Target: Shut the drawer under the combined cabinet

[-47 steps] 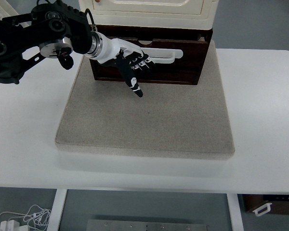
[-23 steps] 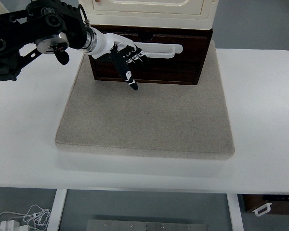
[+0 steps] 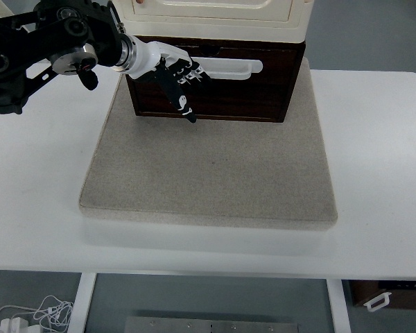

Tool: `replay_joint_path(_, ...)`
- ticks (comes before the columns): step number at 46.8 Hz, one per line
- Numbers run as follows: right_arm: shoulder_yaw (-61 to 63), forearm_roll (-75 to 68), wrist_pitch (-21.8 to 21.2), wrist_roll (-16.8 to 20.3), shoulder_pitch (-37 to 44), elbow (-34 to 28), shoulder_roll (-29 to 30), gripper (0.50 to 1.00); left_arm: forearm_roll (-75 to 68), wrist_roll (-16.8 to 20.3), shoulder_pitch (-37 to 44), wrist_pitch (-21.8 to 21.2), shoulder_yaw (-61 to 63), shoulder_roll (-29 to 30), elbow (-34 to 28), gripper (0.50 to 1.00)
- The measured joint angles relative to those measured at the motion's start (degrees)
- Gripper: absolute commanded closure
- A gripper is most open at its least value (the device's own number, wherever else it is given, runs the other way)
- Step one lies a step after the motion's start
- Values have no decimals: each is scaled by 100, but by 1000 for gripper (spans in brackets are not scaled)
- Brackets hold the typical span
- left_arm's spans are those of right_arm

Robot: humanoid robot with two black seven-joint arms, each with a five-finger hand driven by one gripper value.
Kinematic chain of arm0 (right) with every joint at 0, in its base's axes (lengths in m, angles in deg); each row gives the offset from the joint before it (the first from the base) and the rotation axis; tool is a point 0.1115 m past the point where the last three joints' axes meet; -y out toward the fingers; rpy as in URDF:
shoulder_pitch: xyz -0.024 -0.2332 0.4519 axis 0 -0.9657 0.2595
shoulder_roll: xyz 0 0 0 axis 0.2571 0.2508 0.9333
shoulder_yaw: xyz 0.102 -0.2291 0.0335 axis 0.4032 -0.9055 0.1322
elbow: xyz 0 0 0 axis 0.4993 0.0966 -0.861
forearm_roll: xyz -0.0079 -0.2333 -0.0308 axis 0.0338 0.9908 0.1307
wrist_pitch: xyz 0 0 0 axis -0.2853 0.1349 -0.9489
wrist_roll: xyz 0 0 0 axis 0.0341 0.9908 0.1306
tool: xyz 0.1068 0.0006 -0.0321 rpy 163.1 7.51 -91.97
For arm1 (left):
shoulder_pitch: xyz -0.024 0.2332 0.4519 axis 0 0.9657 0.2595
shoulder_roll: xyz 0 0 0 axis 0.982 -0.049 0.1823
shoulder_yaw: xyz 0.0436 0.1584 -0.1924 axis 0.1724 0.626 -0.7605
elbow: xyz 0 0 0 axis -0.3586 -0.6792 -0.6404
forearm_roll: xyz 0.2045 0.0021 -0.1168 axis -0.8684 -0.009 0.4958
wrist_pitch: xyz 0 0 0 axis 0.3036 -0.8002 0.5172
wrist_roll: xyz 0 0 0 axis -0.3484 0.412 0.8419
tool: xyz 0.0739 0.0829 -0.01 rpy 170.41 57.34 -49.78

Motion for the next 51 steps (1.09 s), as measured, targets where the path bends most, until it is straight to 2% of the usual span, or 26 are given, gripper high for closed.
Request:
replay_joint_path(14, 0, 0, 1, 0, 0, 1, 0, 548, 69, 6, -3, 121, -262, 1, 123, 500)
replay_joint_path(21, 0, 0, 2, 1, 0, -2, 0, 548, 103, 74, 79, 469, -749, -10, 348, 500)
replay_joint_path(28, 0, 0, -1, 0, 0, 0, 0, 548, 399, 318, 195, 937, -1386, -128, 381, 500)
replay_joint_path(34, 0, 0, -1, 0, 0, 1, 0, 548, 721, 394, 349, 1053, -2077, -244, 386, 500)
replay_joint_path(37, 0, 0, -1, 0, 0, 0, 0, 548, 743, 546, 445, 1054, -2412, -318, 383, 500)
replay_joint_path(45, 0, 0, 2, 0, 0, 0, 0, 548, 771, 1299, 500, 1034, -3380, -378, 322, 500)
replay_joint_path(51, 0, 0, 1, 0, 0, 1, 0, 548, 774, 1670, 500, 1011, -4122, -370, 138, 500)
